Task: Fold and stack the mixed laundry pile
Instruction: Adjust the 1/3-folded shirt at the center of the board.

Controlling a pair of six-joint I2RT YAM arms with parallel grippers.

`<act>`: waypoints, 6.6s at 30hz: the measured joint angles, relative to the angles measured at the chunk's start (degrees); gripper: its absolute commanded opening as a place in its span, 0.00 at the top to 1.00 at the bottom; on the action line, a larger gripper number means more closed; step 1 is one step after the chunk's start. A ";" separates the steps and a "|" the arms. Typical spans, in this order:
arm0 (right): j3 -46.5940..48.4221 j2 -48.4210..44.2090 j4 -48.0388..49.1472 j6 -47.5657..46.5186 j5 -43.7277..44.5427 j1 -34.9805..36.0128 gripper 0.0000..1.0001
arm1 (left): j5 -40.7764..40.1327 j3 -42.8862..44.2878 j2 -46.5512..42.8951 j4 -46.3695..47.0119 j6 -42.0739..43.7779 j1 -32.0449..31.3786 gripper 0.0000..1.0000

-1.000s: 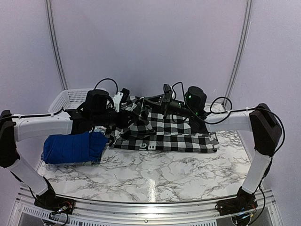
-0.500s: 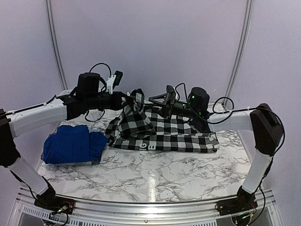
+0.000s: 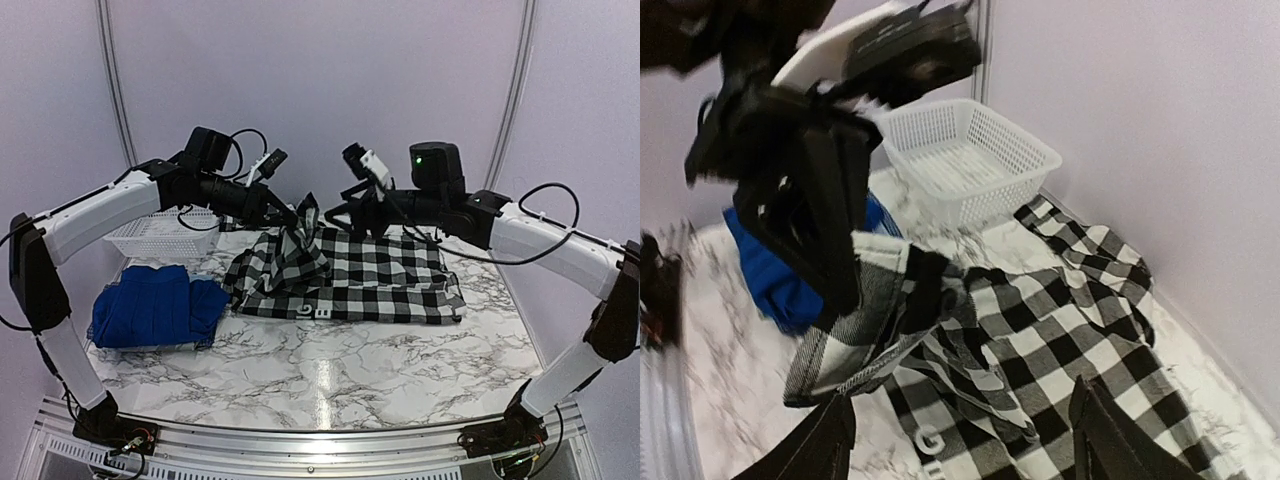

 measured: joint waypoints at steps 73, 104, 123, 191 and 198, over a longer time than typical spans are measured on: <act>-9.46 -2.25 -3.19 -37.64 31.19 18.40 1.00 | 14.38 -1.99 3.98 -9.77 2.95 -0.37 0.09; 24.57 33.53 17.18 -30.77 36.68 1.66 1.00 | -24.92 -17.68 -5.92 7.21 -7.13 14.38 0.01; -13.77 13.64 17.31 -30.25 15.54 1.01 1.00 | -18.93 -17.66 -1.31 7.30 -8.22 17.44 0.01; -45.86 22.93 60.81 81.94 11.30 5.16 1.00 | -25.88 -20.15 -5.11 7.02 -11.61 17.44 0.01; -36.48 16.81 38.34 73.18 10.56 4.13 1.00 | -25.86 -20.09 -5.11 7.02 -11.56 17.44 0.01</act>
